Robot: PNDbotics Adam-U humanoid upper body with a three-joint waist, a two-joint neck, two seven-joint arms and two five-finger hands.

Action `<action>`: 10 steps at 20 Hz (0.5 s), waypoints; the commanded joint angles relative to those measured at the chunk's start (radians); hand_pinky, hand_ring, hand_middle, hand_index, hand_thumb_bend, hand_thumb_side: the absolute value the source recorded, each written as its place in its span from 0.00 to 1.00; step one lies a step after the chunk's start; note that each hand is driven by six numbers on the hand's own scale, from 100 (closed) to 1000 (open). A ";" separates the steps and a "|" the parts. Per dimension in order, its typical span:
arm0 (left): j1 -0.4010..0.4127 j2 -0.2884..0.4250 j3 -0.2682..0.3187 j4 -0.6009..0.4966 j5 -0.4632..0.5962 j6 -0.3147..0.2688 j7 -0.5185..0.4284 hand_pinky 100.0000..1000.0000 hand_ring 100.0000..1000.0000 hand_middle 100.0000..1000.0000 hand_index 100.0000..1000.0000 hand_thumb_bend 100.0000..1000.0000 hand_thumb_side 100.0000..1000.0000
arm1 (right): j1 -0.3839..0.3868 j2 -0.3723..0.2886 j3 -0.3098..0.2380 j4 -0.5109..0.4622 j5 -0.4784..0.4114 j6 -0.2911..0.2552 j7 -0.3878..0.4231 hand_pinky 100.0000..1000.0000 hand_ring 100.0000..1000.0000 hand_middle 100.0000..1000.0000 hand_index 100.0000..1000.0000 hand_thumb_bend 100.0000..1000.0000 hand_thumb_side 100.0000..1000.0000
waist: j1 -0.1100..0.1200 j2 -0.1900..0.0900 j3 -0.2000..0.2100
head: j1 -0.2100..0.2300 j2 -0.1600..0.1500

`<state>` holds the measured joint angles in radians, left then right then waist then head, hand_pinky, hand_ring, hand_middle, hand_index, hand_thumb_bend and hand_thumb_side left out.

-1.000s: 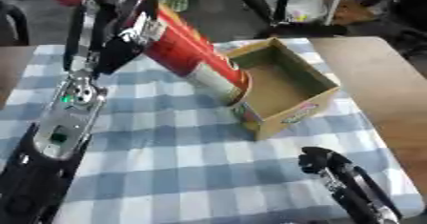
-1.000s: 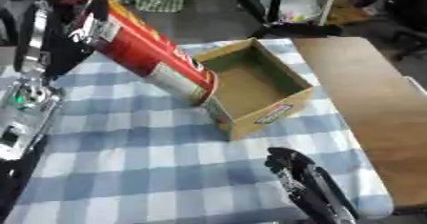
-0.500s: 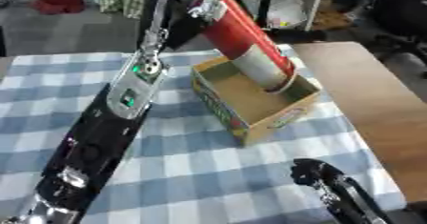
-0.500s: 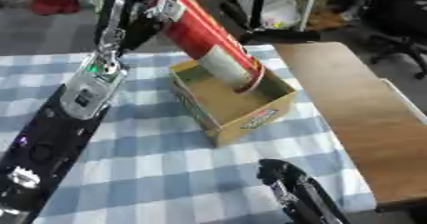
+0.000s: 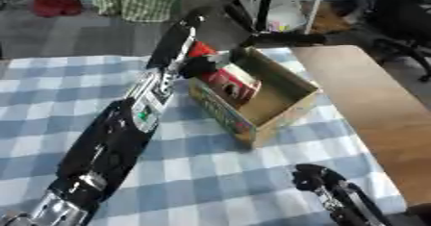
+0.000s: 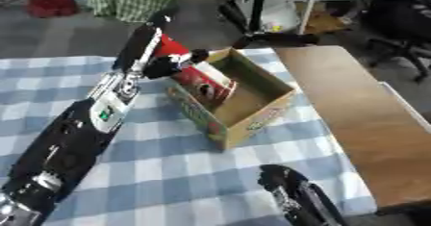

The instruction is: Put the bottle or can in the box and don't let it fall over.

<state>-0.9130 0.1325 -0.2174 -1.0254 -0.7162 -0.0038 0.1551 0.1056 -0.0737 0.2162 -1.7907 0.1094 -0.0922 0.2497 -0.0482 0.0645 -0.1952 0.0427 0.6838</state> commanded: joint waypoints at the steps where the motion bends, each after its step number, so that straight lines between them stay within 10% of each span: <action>1: 0.004 0.046 0.025 -0.103 0.148 -0.002 -0.006 0.94 0.84 0.84 0.95 0.57 0.94 | -0.006 -0.003 -0.007 -0.015 0.002 -0.002 -0.007 0.77 0.83 0.57 0.78 0.00 0.67 | -0.012 0.003 0.006 | -0.011 -0.012; 10: 0.375 0.289 0.136 -0.698 0.651 -0.006 -0.010 0.90 0.77 0.76 0.91 0.30 0.88 | -0.013 -0.016 -0.034 -0.018 0.002 0.001 -0.034 0.77 0.83 0.57 0.78 0.00 0.67 | 0.008 0.000 0.072 | -0.048 -0.005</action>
<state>-0.5295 0.3769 -0.1094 -1.6443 -0.1040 -0.0165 0.1415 0.1005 -0.0756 0.1906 -1.7909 0.1095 -0.0906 0.2217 -0.0478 0.0645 -0.1190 0.0004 0.6837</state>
